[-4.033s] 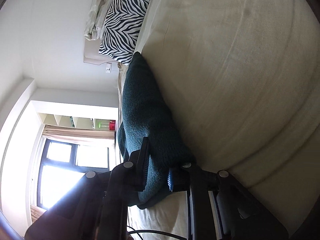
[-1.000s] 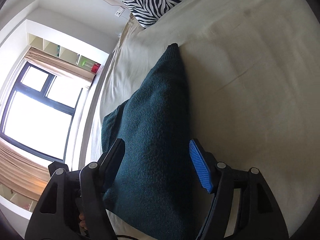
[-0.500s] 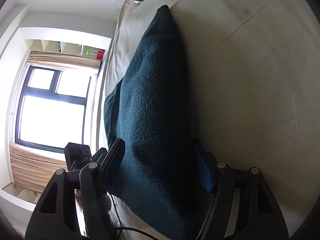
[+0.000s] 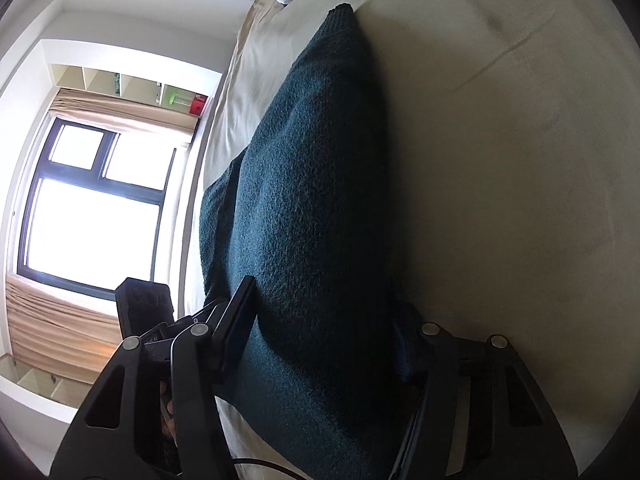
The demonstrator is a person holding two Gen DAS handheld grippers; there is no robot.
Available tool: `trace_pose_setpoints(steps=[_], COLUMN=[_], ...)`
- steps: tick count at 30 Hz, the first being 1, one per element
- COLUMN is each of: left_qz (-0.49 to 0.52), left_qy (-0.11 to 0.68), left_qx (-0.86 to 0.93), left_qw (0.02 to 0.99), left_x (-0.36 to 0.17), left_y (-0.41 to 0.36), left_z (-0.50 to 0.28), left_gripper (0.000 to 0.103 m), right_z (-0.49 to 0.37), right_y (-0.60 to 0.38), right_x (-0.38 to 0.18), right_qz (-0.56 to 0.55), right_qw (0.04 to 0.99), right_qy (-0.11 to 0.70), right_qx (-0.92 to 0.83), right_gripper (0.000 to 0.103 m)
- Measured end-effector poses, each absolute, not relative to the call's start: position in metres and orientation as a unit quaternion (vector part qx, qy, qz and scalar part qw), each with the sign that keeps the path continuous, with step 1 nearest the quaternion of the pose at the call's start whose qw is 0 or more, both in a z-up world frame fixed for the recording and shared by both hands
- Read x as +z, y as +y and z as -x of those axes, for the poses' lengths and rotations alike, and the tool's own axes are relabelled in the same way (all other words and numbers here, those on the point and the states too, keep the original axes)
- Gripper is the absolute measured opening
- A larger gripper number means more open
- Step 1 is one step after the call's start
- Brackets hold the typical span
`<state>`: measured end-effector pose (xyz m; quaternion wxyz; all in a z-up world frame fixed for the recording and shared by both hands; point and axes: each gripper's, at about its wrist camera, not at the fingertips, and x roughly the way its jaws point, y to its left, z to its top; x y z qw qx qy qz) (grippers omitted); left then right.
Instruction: Fold small clothes
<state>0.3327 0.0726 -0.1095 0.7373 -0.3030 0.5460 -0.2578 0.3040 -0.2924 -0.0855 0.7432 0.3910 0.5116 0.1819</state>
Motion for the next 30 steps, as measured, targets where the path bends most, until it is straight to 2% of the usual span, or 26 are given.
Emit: trace_pose_setpoints(steps=[6,11,20,25,28,30], left_qz=[0.308,0.292,0.248,0.231,0.241,0.247], left_qy=[0.539,0.523,0.518,0.545,0.553,0.542], left_qx=[-0.255,-0.263,-0.299,-0.284,-0.271,-0.273], left_qw=[0.742,0.756,0.762,0.755,0.750,0.756], left_x=[-0.103,-0.082,-0.059,-0.085,-0.104,-0.109], left_y=[0.076,0.073,0.054,0.046,0.048,0.051], left_z=[-0.329,-0.318,-0.264,-0.236,-0.230,-0.227], left_gripper=[0.030,0.029,0.028,0.029,0.034,0.036], right_z=[-0.296,-0.278,-0.190,-0.151,-0.143,-0.139], right_y=[-0.289,-0.285,-0.301,-0.311,-0.319,-0.317], right_x=[-0.073,-0.051,-0.026,-0.060,-0.087,-0.083], right_qz=[-0.347,-0.334,-0.351,-0.387,-0.436,-0.428], right_qw=[0.770,0.788,0.788,0.767,0.749,0.760], right_qy=[0.511,0.491,0.481,0.495,0.479,0.470], right_qx=[0.164,0.162,0.160,0.134,0.136,0.138], right_gripper=[0.040,0.037,0.036,0.037,0.042,0.045])
